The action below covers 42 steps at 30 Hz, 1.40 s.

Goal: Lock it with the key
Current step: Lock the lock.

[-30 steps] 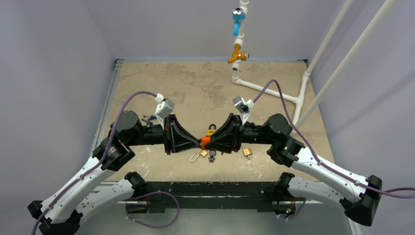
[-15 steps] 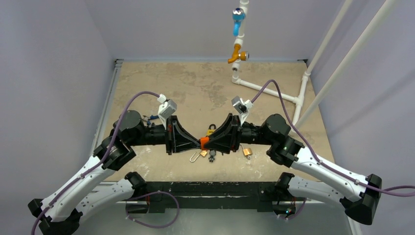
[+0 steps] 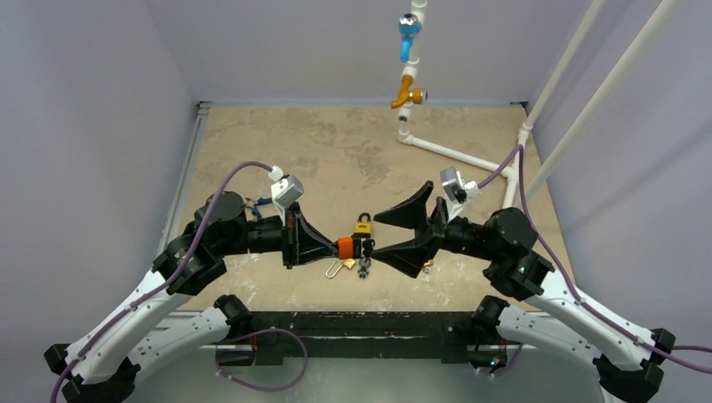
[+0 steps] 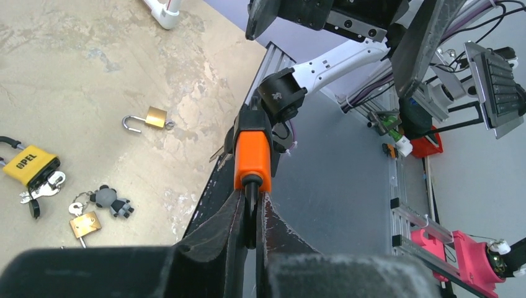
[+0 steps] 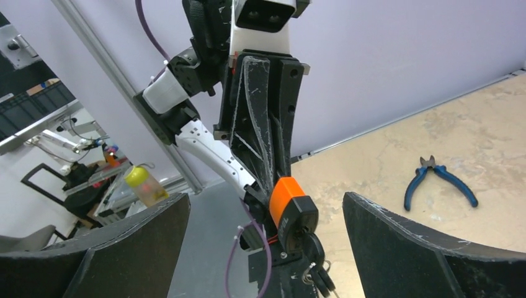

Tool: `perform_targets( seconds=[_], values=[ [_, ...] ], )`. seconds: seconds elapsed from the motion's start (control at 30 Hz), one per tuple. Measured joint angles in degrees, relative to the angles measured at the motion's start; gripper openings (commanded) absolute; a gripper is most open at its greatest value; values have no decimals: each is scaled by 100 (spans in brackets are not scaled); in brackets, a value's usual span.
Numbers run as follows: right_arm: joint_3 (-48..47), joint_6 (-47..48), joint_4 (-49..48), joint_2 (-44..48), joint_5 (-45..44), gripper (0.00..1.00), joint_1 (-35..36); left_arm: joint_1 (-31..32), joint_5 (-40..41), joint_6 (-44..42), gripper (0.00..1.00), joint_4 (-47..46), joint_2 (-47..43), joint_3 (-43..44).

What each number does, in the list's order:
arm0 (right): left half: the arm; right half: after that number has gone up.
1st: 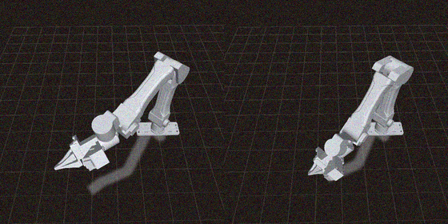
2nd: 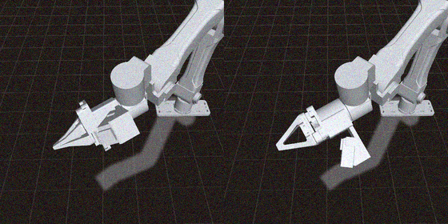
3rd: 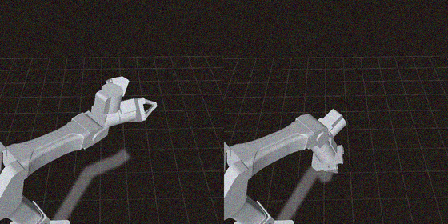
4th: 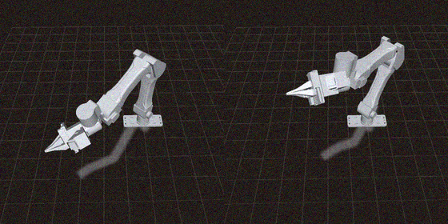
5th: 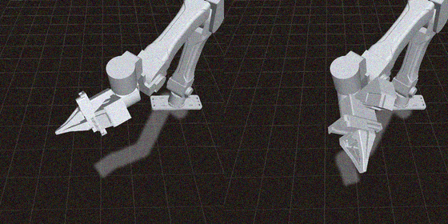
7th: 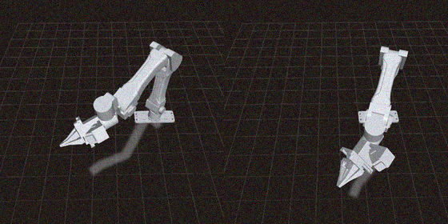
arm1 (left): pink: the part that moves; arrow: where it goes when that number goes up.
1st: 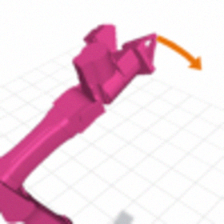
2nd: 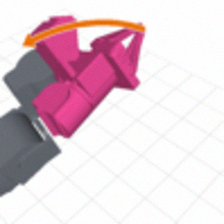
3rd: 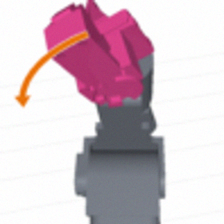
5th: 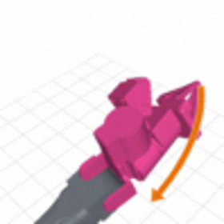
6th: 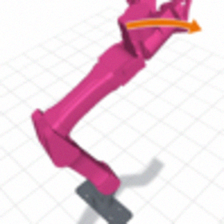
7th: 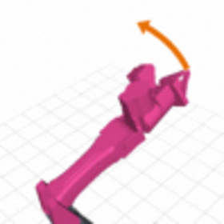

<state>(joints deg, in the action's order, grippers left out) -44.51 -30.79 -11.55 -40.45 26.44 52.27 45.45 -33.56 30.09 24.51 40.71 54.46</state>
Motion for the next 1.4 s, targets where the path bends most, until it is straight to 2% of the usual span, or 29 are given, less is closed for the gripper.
perform_targets(
  seconds=[0.27, 0.37, 0.53, 0.77, 0.83, 1.07, 1.4],
  values=[
    [81, 232, 166, 22, 260, 77, -214, 0, -7, -149, 0, 262, -44, 247],
    [81, 278, 175, -120, 446, 74, -254, 0, -7, -186, 0, 332, -83, 278],
    [81, 330, 210, -393, 675, 58, -254, 0, -9, -216, 0, 398, -138, 330],
    [81, 308, 160, -629, 977, 44, -256, 0, -13, -223, 0, 396, -146, 376],
    [81, 291, 90, -627, 1040, 37, -258, 0, -13, -223, 0, 396, -140, 380],
    [81, 240, 7, -625, 1086, 0, -258, 0, -31, -221, 0, 396, -131, 380],
    [81, 278, 103, -560, 1167, 0, -280, 7, -68, -304, 0, 417, -142, 385]
  ],
)
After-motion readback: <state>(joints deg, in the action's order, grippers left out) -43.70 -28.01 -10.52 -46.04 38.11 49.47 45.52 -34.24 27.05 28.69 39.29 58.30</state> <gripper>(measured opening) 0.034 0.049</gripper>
